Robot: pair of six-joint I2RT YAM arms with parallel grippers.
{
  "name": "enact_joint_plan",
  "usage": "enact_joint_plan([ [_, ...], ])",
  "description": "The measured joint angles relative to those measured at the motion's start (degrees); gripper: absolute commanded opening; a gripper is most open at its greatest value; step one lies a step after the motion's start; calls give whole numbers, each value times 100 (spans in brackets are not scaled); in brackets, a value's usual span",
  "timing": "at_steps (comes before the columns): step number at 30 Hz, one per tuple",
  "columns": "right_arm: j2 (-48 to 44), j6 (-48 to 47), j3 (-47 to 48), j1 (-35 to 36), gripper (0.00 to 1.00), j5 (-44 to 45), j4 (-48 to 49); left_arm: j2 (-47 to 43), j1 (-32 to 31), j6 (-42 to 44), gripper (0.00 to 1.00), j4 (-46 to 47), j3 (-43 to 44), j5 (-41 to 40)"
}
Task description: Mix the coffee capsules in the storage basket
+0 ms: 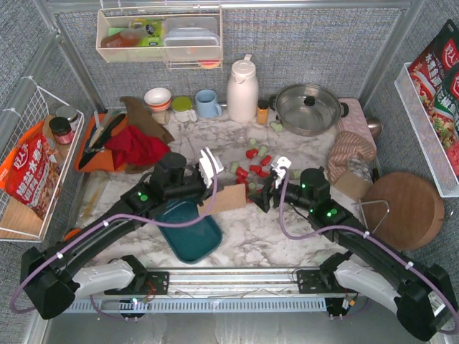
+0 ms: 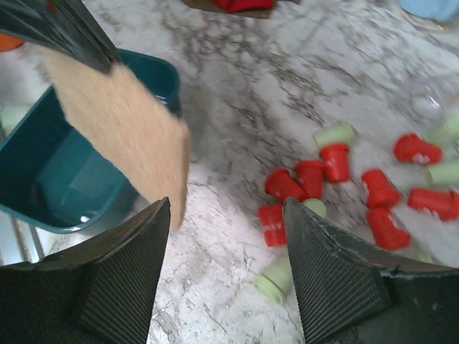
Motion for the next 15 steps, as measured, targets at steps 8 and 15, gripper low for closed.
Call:
enact_joint_plan([
  [8,723,-898,732,651,59,-811,-369,-308,-68,1102,0,719,-686,826],
  [15,1241,-1425,1329,907,0,-876,-1043,-455,-68,1279,12,1252,-986,1180],
])
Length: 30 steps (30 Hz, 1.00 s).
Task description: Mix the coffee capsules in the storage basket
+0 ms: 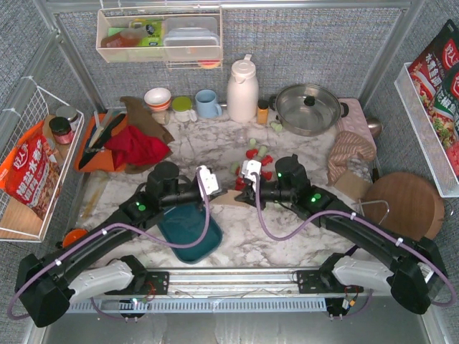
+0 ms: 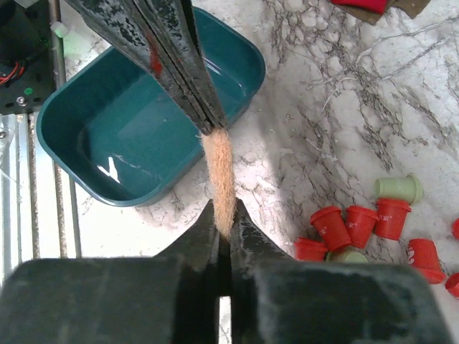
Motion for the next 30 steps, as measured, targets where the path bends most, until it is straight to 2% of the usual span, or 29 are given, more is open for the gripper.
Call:
enact_joint_plan([
  [2,70,-55,229,13,0,17,-304,-79,0,-24,35,153,-72,-87],
  [4,94,-92,391,28,0,87,-505,-170,0,-177,79,328,-164,-243],
  [5,87,-90,428,28,0,170,-573,-232,0,-273,96,400,-214,-380],
  [7,28,17,446,22,0,450,-702,-365,0,-542,99,483,-286,-782],
  [11,-376,511,356,-4,0,1641,-911,-706,0,-1182,99,476,-293,-1956],
  [17,-1526,1727,-343,-385,0,4817,-1040,-1298,0,-2087,99,59,-280,-3978],
  [22,-2625,2903,-1056,-1086,0,6819,-1386,-1812,0,-2337,99,-289,-468,-5029],
  [25,-3130,3709,-1484,-1674,0,7348,-1663,-2122,9,-2358,99,-306,-490,-5322],
  [30,-3248,4616,-1816,-2535,0,7069,-2006,-2570,37,-2356,99,-297,-601,-5534],
])
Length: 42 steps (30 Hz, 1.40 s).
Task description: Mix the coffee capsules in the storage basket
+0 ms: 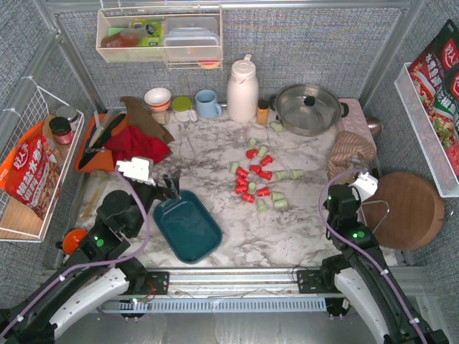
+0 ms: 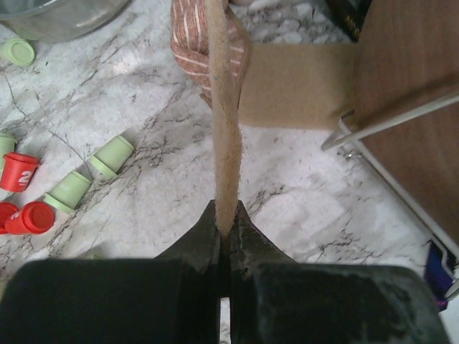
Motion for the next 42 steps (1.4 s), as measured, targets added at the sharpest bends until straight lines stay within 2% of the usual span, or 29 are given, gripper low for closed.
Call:
enact_joint_plan([
  [2,144,249,0,-146,1,-184,-42,-146,0,4,99,13,-37,-26],
  [4,317,457,2,-229,8,-319,-122,-247,0,20,99,15,-52,-57],
  [9,463,798,2,-343,64,-302,-385,-457,0,28,99,15,-85,-120],
  [12,442,890,22,-398,92,-144,-643,-522,9,48,99,20,-96,-125],
  [13,428,898,70,-407,98,-94,-772,-544,11,48,99,13,-103,-140],
  [21,380,319,850,-417,99,164,-1364,-540,39,13,99,15,-105,-162],
  [32,533,-809,1362,-83,99,-144,-1596,-315,66,-87,99,11,-105,-374],
  [36,695,-1215,1305,398,99,-289,-1307,-151,66,-317,99,-168,-63,-643],
  [42,1427,-1810,1123,1211,99,-540,-435,-59,66,-1440,99,-1115,0,-1036],
])
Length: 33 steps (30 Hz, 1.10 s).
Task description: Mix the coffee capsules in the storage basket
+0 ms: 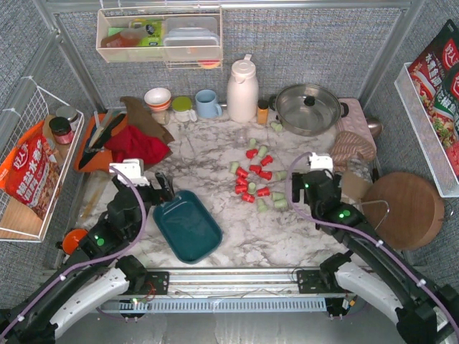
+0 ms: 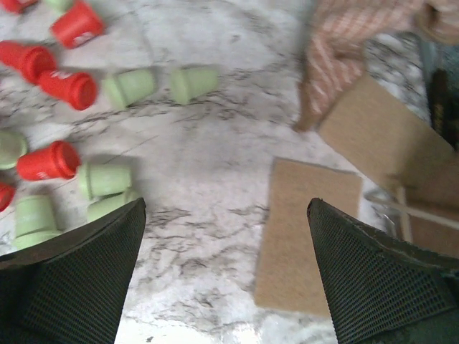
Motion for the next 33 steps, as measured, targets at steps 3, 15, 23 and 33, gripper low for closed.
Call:
enact_joint_plan([
  [3,389,-289,-109,229,99,-306,540,-13,0,-761,99,-612,-17,-122],
  [15,981,-1370,-931,501,99,-1878,2444,-107,0,-3985,99,-2546,-492,-2],
  [23,321,-1401,-1215,511,99,-1650,2736,1392,0,-5499,99,-3773,-186,476],
  [33,101,-1373,-1268,507,99,-1099,2649,2636,0,-6172,88,-4271,-42,1078],
])
